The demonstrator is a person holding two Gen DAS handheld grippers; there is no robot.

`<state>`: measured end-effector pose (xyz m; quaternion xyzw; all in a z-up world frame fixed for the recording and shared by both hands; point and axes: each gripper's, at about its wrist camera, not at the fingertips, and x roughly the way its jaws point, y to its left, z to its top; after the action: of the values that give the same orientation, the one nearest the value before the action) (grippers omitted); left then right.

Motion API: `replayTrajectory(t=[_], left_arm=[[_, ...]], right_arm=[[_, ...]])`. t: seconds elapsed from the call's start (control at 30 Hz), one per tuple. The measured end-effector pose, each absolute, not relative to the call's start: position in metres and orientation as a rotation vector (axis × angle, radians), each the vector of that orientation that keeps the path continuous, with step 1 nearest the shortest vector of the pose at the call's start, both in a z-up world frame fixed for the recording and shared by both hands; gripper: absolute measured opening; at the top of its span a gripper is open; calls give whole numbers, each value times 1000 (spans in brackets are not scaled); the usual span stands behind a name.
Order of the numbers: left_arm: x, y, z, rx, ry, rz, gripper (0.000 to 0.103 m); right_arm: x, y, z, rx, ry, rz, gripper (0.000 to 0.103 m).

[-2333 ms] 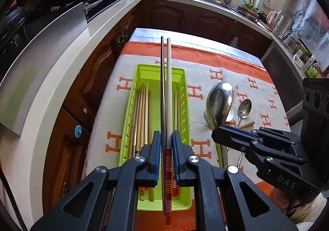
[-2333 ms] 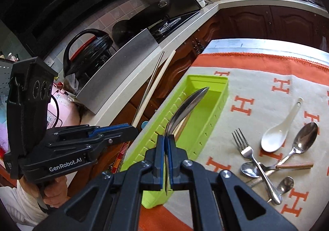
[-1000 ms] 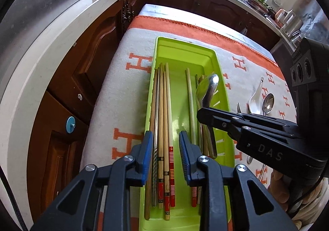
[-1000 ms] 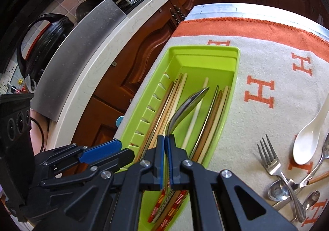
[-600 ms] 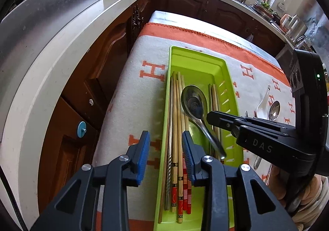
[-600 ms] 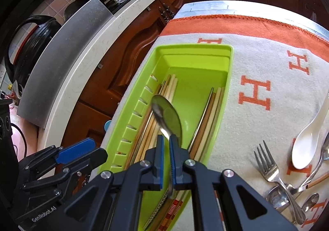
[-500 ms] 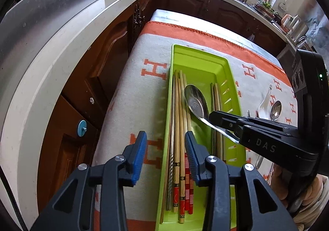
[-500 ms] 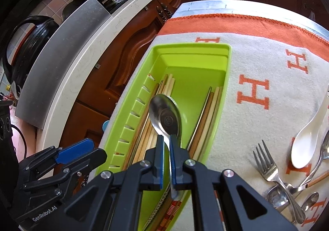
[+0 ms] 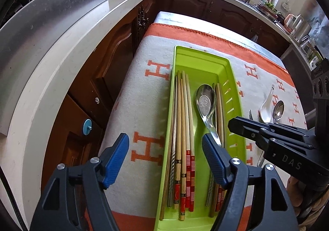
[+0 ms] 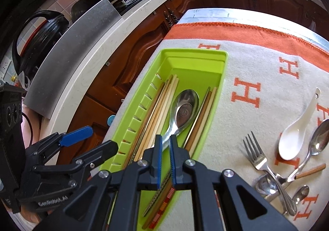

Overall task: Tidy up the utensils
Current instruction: 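Lower the metal spoon into the green tray and open the right tool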

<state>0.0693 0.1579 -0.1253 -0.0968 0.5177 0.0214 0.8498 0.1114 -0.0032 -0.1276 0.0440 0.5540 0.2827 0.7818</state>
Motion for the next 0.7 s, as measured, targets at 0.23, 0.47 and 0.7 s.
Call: replayTrajectory(t=[0.23,0.47,0.7], left_arm=[[63,142,-118,-175,1086,32,73],[58,108,-111,-101,1076,4,74],[55,67,-108,-35,1081,-30,74]], right_arm=[[91,-31,-112,81,1163,584,7],[76,-70,-103,91,1143,532,7],[68,-118,-99,129,1124,461,7]])
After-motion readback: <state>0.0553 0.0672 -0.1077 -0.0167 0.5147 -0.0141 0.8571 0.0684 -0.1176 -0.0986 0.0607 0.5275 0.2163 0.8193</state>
